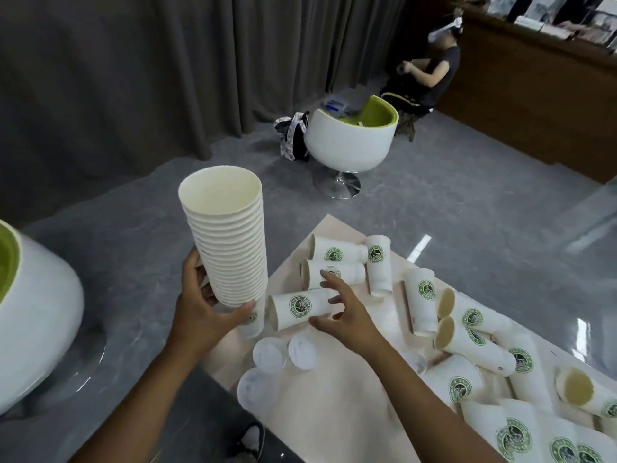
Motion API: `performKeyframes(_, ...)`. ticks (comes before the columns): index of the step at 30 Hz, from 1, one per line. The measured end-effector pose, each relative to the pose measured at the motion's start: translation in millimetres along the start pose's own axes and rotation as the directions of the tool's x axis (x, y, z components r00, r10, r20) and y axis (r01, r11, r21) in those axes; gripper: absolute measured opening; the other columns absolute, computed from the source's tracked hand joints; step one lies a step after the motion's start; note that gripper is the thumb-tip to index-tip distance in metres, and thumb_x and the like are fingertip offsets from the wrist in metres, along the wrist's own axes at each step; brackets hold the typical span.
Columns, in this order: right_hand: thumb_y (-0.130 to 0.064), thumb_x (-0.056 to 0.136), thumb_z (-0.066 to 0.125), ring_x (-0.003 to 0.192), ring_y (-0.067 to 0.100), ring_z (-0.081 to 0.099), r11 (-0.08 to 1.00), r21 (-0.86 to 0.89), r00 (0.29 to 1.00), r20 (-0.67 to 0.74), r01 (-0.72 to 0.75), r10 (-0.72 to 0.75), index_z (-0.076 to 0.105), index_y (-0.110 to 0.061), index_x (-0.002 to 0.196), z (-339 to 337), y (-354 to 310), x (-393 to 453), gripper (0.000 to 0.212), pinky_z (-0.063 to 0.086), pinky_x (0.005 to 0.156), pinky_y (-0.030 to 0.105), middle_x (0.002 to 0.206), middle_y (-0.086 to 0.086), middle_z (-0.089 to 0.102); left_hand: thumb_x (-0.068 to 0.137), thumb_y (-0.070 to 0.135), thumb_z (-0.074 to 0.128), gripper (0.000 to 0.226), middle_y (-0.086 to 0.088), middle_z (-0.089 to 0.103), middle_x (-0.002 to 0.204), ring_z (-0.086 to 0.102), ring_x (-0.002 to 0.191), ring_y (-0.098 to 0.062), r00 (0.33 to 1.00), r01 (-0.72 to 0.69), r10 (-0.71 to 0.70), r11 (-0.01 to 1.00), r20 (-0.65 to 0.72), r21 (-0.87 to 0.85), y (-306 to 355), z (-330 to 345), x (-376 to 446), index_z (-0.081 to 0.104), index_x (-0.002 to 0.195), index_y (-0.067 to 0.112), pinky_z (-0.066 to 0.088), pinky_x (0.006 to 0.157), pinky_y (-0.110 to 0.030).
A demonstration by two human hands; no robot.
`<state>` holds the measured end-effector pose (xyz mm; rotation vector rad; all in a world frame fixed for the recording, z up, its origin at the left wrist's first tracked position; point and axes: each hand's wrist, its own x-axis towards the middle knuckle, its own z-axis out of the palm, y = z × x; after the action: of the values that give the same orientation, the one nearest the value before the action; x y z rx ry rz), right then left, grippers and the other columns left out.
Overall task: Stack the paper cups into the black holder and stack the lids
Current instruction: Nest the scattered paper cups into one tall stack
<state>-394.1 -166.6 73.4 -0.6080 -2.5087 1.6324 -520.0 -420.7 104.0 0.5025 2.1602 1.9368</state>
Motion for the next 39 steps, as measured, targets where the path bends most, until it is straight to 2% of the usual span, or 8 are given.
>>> performKeyframes(3, -0.022, 0.075, 0.090, 0.117, -0.009, 0.044, 0.990, -0.140, 0.999, 0.033, 0.008, -0.003, 0.039, -0.044, 0.149, 16, 9, 27, 0.093, 0.047, 0.097, 0.028, 0.142, -0.022, 0.048, 0.059, -0.004, 0.097, 0.124, 0.032, 0.053, 0.140, 0.060, 0.128, -0.004, 1.000, 0.016, -0.016, 1.000, 0.012, -0.004, -11, -10, 17, 0.031, 0.145, 0.055, 0.056, 0.102, -0.040)
performKeyframes(7, -0.023, 0.075, 0.087, 0.128, 0.018, 0.037, 0.956, -0.294, 0.991, 0.129, 0.016, 0.023, 0.030, -0.055, 0.144, 33, 22, 52, 0.095, 0.034, 0.109, 0.033, 0.141, -0.017, 0.048, 0.058, -0.001, 0.099, 0.126, 0.020, 0.051, 0.148, 0.059, 0.132, -0.012, 0.999, 0.038, -0.037, 0.999, 0.025, -0.010, -21, -21, 32, 0.029, 0.147, 0.056, 0.056, 0.105, -0.047)
performKeyframes(11, -0.031, 0.070, 0.082, 0.127, 0.024, 0.039, 0.895, -0.442, 0.980, 0.199, 0.068, 0.024, 0.030, -0.051, 0.148, 47, 34, 65, 0.096, 0.036, 0.108, 0.039, 0.142, -0.015, 0.051, 0.057, 0.004, 0.100, 0.126, 0.023, 0.048, 0.148, 0.057, 0.134, -0.015, 0.999, 0.041, -0.041, 0.999, 0.030, 0.012, -25, -27, 42, 0.029, 0.138, 0.069, 0.055, 0.106, -0.048)
performKeyframes(16, -0.030, 0.074, 0.080, 0.133, 0.024, 0.031, 0.785, -0.614, 0.976, 0.209, 0.085, 0.057, 0.035, -0.041, 0.152, 60, 48, 71, 0.091, 0.035, 0.107, 0.046, 0.149, -0.015, 0.046, 0.047, 0.034, 0.098, 0.119, 0.030, 0.047, 0.147, 0.055, 0.135, -0.014, 0.997, 0.070, -0.071, 0.997, 0.043, 0.026, -28, -33, 50, 0.029, 0.137, 0.070, 0.057, 0.104, -0.042)
performKeyframes(22, -0.033, 0.073, 0.078, 0.137, 0.025, 0.031, 0.651, -0.745, 0.977, 0.213, 0.143, 0.030, 0.033, -0.042, 0.150, 69, 56, 79, 0.089, 0.032, 0.104, 0.046, 0.154, -0.018, 0.039, 0.057, 0.005, 0.101, 0.124, 0.032, 0.047, 0.145, 0.056, 0.134, -0.011, 0.996, 0.069, -0.072, 0.997, 0.060, 0.043, -35, -34, 56, 0.031, 0.135, 0.073, 0.058, 0.102, -0.038)
performKeyframes(28, -0.039, 0.062, 0.086, 0.131, 0.031, 0.044, 0.573, -0.801, 0.980, 0.197, 0.172, -0.019, 0.044, -0.036, 0.145, 74, 64, 80, 0.092, 0.039, 0.098, 0.053, 0.146, -0.010, 0.052, 0.056, 0.010, 0.102, 0.123, 0.031, 0.048, 0.144, 0.055, 0.134, -0.010, 0.995, 0.056, -0.059, 0.998, 0.083, 0.034, -37, -36, 58, 0.031, 0.137, 0.070, 0.058, 0.099, -0.029)
performKeyframes(34, -0.055, 0.063, 0.073, 0.126, 0.024, 0.043, 0.650, -0.754, 0.995, 0.083, 0.099, -0.055, 0.047, -0.039, 0.140, 66, 57, 66, 0.082, 0.034, 0.100, 0.049, 0.136, -0.017, 0.051, 0.046, 0.037, 0.097, 0.118, 0.036, 0.048, 0.142, 0.055, 0.133, -0.004, 0.993, 0.072, -0.072, 0.997, 0.094, 0.004, -33, -34, 56, 0.031, 0.138, 0.070, 0.057, 0.101, -0.034)
performKeyframes(39, -0.058, 0.062, 0.074, 0.123, 0.016, 0.044, 0.802, -0.595, 0.990, -0.083, 0.043, -0.115, 0.047, -0.043, 0.138, 49, 32, 37, 0.082, 0.038, 0.097, 0.043, 0.133, -0.022, 0.050, 0.055, 0.012, 0.103, 0.126, 0.030, 0.044, 0.148, 0.053, 0.135, -0.008, 0.992, 0.037, -0.041, 0.999, 0.117, 0.040, -33, -27, 52, 0.029, 0.138, 0.070, 0.056, 0.104, -0.041)
